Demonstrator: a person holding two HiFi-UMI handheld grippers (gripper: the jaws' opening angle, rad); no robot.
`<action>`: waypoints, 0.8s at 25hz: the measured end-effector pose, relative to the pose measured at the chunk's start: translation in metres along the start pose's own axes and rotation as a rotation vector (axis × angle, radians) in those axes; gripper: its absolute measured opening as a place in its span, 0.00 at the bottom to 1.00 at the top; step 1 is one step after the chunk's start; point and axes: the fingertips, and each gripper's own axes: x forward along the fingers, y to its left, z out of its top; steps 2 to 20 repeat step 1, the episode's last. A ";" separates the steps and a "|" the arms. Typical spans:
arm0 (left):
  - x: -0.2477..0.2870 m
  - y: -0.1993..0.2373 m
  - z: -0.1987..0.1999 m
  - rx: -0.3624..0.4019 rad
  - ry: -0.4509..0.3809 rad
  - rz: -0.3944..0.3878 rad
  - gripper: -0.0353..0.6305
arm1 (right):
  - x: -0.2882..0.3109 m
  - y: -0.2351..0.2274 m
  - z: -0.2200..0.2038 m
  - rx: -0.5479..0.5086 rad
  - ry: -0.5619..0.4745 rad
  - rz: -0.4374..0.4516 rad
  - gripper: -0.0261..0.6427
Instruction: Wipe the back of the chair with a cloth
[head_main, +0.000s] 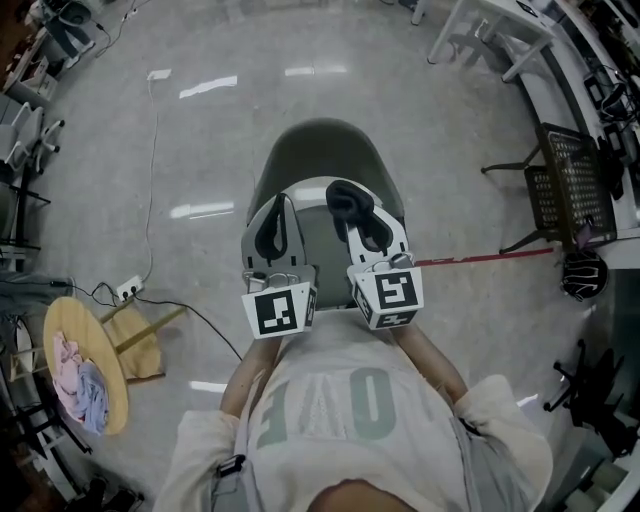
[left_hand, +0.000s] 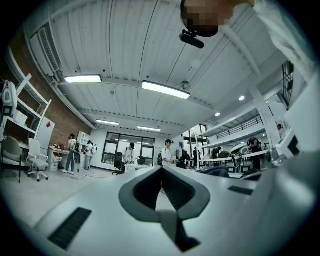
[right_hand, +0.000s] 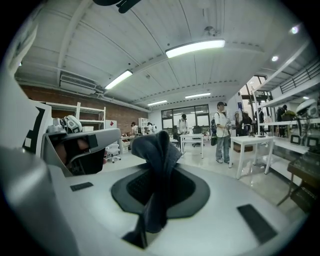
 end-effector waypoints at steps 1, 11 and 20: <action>0.001 0.002 -0.001 -0.001 0.002 -0.001 0.08 | 0.001 0.000 -0.001 0.002 0.002 -0.003 0.13; 0.001 0.002 -0.001 -0.001 0.002 -0.001 0.08 | 0.001 0.000 -0.001 0.002 0.002 -0.003 0.13; 0.001 0.002 -0.001 -0.001 0.002 -0.001 0.08 | 0.001 0.000 -0.001 0.002 0.002 -0.003 0.13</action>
